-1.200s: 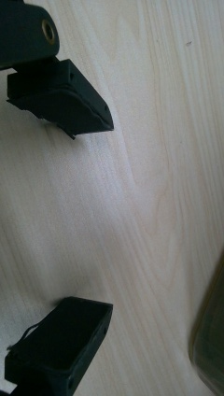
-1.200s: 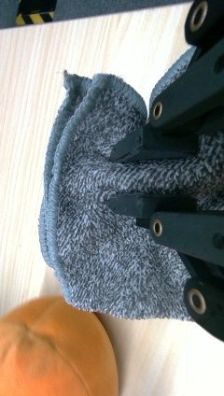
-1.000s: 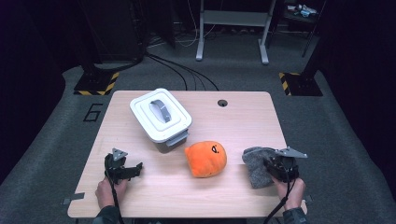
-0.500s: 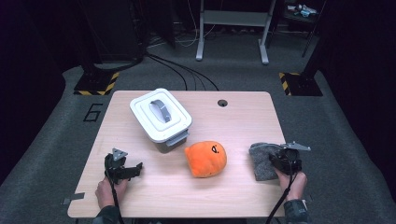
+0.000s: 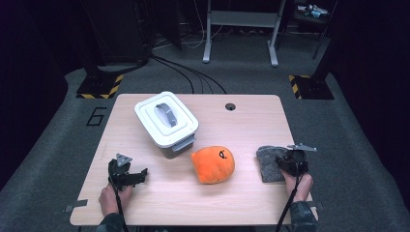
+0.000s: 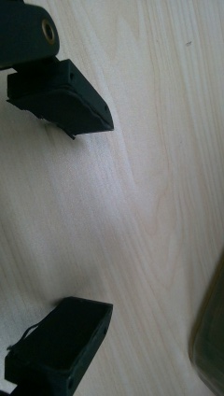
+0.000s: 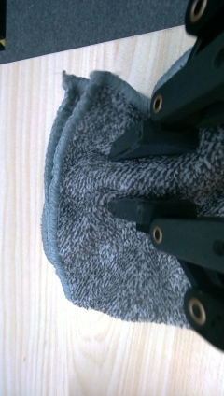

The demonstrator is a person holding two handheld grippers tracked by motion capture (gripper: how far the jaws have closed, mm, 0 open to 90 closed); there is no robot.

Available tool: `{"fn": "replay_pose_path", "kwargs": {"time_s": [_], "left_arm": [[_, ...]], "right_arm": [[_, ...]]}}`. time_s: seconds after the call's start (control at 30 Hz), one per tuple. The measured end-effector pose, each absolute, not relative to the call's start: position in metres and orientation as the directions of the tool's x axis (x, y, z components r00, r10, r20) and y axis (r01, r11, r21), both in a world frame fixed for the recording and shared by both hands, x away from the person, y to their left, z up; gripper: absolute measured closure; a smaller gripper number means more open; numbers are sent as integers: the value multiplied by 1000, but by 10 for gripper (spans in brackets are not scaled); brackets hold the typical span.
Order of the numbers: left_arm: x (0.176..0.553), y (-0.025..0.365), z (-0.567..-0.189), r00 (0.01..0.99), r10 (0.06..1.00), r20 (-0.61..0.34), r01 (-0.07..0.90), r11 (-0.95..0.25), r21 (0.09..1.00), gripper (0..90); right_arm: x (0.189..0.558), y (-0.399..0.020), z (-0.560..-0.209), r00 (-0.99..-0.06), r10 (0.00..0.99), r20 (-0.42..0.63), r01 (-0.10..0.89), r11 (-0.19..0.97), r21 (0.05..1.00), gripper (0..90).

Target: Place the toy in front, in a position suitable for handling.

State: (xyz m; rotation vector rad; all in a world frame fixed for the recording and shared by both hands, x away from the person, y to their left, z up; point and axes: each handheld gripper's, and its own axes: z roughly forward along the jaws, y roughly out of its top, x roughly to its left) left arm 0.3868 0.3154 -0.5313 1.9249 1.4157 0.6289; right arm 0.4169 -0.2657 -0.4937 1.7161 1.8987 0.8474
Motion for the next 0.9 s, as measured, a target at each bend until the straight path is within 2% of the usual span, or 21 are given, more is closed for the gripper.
{"fn": "replay_pose_path", "kwargs": {"time_s": [0.07,0.1,0.27,0.3,0.33,0.53,0.9], "left_arm": [[387,315,-532,297,955,-2,636,-197,746,108],[387,315,-532,297,955,-1,636,-197,746,108],[387,315,-532,297,955,-2,636,-197,746,108],[387,315,-532,297,955,-2,636,-197,746,108],[387,315,-532,297,955,-2,636,-197,746,109],[387,315,-532,297,955,-1,636,-197,746,108],[387,315,-531,297,955,-2,636,-196,746,109]], "right_arm": [[418,-266,-495,-126,989,81,720,35,693,687],[419,-266,-497,-111,990,89,725,19,688,625],[414,-268,-493,-114,990,85,713,22,701,479],[411,-269,-491,-121,990,78,709,31,705,413],[409,-269,-490,-117,991,73,703,31,711,384],[388,-268,-484,-174,981,82,680,59,731,151],[334,-267,-496,-214,974,71,656,89,749,5]]}}
